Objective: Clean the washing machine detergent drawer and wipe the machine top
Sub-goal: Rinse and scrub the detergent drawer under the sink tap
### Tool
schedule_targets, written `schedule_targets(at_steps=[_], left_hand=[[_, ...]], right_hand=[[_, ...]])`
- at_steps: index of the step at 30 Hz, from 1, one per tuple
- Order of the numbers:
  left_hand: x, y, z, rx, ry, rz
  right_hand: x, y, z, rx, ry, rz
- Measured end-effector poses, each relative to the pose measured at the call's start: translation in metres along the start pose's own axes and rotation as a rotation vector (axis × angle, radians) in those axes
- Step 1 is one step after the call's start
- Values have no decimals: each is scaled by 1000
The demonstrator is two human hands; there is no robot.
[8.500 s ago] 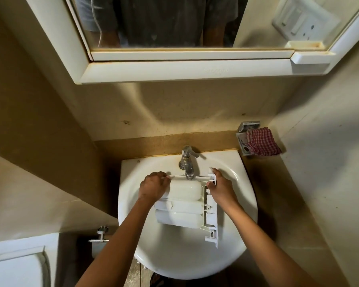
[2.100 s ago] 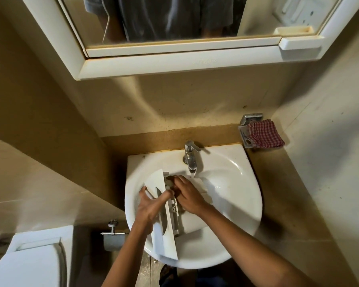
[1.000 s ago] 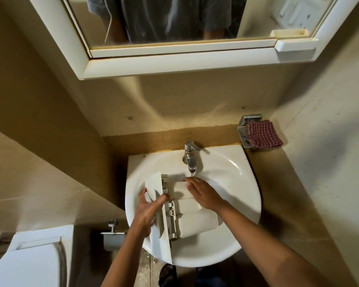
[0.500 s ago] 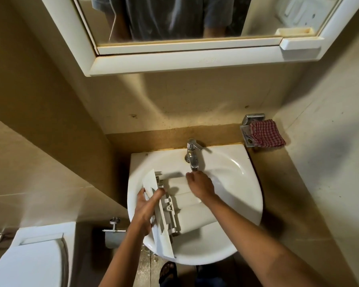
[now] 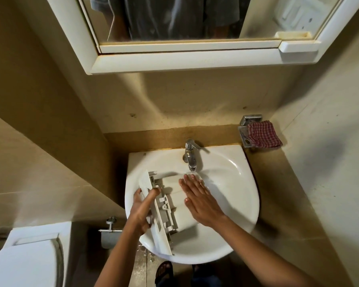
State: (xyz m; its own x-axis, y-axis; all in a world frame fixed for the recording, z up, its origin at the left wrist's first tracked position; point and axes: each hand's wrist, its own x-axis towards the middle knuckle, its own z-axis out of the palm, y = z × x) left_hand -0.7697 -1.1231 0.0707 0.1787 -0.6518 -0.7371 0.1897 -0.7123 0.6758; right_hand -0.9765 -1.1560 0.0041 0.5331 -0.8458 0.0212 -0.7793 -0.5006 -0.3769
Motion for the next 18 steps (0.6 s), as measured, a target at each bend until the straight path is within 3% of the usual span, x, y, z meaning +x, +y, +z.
schedule_targets(at_steps=[3,6,9,13,18], left_hand=[[3,7,1,18,25,-21],[20,3,-12,66,40,-20],[11,12,-23,6,45,-12],[16,9,-29,-105,92,-39],[10,7,-17,-146,132,0]], right_hand=[[-1,-35,8,45,66,101],[-5,-58,4,38,-27,-109],[-11,-33,3,-68,-75,-266],[-15,-7,5,-68,-40,-41],[-2,-63,11,142,-22,-18]])
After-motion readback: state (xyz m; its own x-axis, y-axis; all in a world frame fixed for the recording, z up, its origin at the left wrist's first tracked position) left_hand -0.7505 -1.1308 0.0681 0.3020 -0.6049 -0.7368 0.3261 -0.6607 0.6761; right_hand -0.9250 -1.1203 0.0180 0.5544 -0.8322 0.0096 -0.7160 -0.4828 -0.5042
